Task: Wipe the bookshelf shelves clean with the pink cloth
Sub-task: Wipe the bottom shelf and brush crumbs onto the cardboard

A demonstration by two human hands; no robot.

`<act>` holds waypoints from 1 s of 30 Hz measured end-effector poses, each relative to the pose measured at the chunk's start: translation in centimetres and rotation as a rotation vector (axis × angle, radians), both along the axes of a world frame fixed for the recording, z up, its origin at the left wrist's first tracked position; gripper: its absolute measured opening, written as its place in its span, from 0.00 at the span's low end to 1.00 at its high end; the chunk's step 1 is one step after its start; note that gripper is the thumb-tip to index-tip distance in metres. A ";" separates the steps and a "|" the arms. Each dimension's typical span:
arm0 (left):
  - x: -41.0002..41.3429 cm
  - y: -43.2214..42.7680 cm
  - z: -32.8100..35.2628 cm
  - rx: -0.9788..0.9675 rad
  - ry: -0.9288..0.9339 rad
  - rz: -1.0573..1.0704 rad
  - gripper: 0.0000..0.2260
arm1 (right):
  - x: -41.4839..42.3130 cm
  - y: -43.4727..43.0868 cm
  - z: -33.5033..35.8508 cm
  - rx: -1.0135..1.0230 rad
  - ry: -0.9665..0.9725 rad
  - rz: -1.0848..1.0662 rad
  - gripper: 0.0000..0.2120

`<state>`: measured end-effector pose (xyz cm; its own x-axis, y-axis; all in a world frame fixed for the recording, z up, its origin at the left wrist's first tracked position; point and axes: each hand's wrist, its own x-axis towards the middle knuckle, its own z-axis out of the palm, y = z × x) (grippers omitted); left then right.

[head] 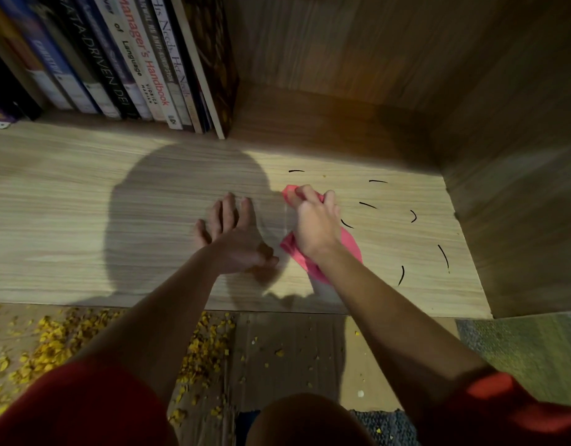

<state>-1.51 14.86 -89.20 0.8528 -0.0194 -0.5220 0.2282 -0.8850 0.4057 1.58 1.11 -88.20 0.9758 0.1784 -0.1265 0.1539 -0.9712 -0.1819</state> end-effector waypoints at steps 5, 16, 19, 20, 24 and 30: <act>-0.1 0.0 0.3 -0.007 -0.005 -0.009 0.53 | -3.6 -0.1 -1.0 0.035 -0.020 0.100 0.29; 0.2 -0.5 0.1 0.035 0.037 -0.038 0.50 | -1.9 -0.7 -1.8 0.057 -0.088 0.013 0.31; 0.5 -0.1 0.0 0.086 -0.023 -0.058 0.50 | -0.6 -0.4 -1.6 0.036 -0.106 -0.044 0.30; 1.0 0.2 0.1 0.105 -0.080 -0.077 0.50 | -0.4 0.0 -1.5 0.041 -0.096 -0.059 0.30; 4.3 0.9 1.3 0.146 -0.198 -0.144 0.47 | -0.3 0.1 -1.3 0.063 -0.066 -0.051 0.27; 7.0 1.5 -1.0 0.167 -0.166 -0.289 0.58 | 1.5 0.0 -1.1 0.060 -0.054 -0.027 0.28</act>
<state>5.47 16.38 -90.23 0.8979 -0.1976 -0.3933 -0.0972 -0.9605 0.2607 3.03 1.08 -89.35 0.9854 0.1579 -0.0630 0.1394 -0.9627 -0.2319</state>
